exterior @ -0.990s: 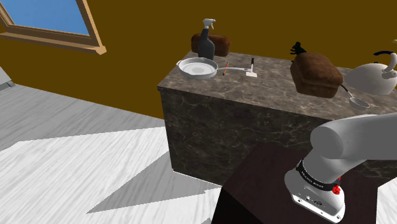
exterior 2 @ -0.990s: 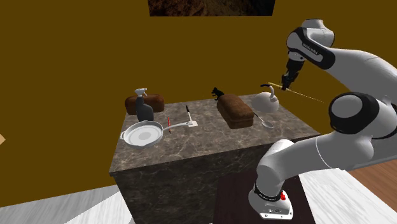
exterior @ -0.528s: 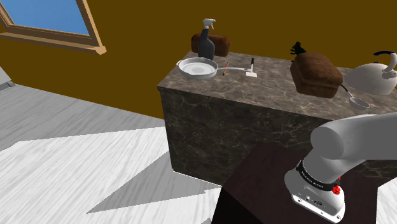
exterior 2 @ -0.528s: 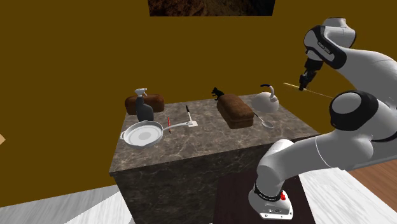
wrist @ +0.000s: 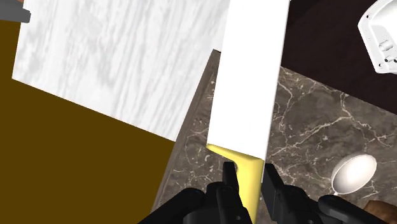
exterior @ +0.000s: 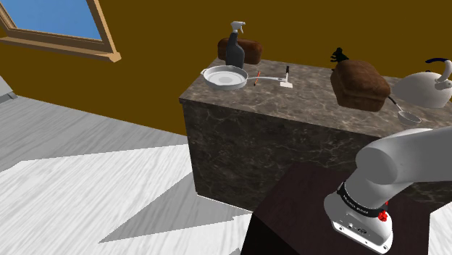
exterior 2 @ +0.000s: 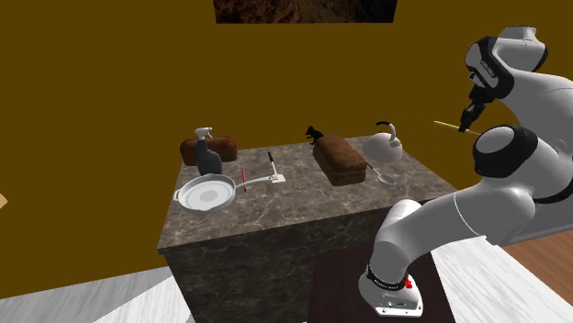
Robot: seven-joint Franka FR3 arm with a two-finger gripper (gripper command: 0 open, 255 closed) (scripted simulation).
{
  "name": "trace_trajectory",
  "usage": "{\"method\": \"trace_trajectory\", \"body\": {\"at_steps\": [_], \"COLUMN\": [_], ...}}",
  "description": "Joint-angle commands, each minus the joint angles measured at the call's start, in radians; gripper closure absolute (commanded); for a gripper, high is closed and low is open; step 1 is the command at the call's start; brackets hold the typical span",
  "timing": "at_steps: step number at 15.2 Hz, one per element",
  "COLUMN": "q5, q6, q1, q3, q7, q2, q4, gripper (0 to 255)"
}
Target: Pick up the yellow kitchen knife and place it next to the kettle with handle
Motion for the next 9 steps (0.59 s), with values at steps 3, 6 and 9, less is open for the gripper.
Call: {"method": "trace_trajectory", "body": {"at_steps": [3, 6, 9], "q5": [-0.021, -0.032, -0.044], "q6": [0.029, 0.064, 0.098], "q1": [0.006, -0.017, -0.037], "q3": [-0.035, -0.027, -0.023], "q7": [-0.020, -0.008, 0.002], "q2": [-0.016, -0.037, -0.056], "q4": [-0.018, -0.075, -0.129], "gripper": [255, 255, 255]}}
